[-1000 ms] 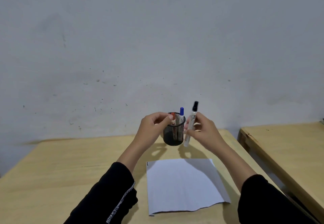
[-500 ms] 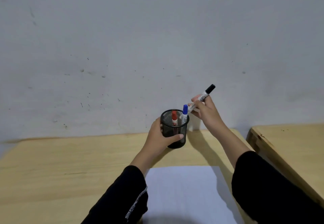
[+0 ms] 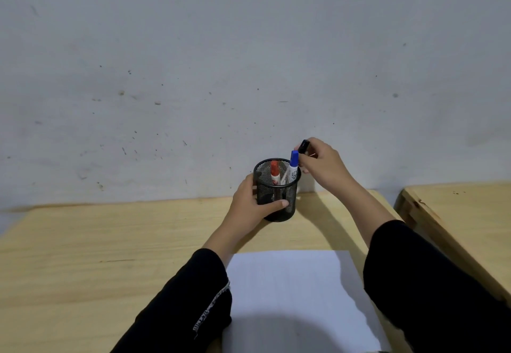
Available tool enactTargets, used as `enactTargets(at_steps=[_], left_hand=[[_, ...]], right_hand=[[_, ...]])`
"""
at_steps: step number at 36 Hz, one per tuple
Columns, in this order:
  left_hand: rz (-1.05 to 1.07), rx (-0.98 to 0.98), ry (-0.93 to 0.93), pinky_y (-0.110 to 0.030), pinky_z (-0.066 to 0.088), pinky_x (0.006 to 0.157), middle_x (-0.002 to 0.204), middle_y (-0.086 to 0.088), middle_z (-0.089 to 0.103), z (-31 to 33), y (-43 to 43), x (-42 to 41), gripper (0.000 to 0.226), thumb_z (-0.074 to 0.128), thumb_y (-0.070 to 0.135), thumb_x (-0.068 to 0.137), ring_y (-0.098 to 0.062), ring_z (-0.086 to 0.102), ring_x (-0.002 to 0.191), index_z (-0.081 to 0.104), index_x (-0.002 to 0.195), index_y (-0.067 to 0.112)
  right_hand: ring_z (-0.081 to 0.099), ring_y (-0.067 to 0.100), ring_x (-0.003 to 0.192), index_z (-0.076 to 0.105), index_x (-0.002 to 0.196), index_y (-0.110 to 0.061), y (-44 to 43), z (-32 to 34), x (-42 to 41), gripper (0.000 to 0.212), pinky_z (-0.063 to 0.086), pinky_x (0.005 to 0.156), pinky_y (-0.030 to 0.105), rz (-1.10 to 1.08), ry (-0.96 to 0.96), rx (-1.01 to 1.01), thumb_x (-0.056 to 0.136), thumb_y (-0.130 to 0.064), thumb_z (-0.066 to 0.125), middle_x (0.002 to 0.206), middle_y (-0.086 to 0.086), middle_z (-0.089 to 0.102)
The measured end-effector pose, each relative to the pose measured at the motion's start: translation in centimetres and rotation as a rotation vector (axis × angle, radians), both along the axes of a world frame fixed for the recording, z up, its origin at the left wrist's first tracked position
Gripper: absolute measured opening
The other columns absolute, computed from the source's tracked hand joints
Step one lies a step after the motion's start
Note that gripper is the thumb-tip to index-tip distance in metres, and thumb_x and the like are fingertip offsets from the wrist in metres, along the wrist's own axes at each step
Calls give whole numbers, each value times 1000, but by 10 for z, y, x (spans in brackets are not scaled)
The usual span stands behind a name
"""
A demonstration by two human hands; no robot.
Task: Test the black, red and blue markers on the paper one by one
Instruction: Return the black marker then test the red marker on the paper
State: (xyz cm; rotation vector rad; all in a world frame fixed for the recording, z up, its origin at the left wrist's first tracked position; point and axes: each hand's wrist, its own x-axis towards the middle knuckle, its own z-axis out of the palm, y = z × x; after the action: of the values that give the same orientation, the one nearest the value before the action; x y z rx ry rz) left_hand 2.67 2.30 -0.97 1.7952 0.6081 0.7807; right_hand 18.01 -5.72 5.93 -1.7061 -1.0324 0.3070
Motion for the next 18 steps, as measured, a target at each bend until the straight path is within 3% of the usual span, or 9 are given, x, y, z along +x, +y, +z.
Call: enactTargets(at_steps=[5,12,18], left_hand=[[-14,9,3,-39,51,97,122,2,59,-1,0,0,62,85,32,62,-15,58,113,51,115,30],[-22,9,22,-45,50,98,122,0,59,-2,-1,0,65,82,37,61,-19,59,113,51,117,30],[-25,44,56,-43,48,99,124,1,57,-3,2,0,68,82,37,63,-14,55,116,48,122,28]], right_hand=[[51,16,60,56,86,-13,-2,2,1,12,45,69,32,-6,25,3,79,-5,60,70,5,55],[53,21,72,59,85,-10,-2,7,-1,8,48,73,36,35,7,-76,81,-4,62,85,9,60],[49,18,63,58,83,-10,0,5,-2,9,47,67,31,9,36,-71,81,-6,65,68,0,51]])
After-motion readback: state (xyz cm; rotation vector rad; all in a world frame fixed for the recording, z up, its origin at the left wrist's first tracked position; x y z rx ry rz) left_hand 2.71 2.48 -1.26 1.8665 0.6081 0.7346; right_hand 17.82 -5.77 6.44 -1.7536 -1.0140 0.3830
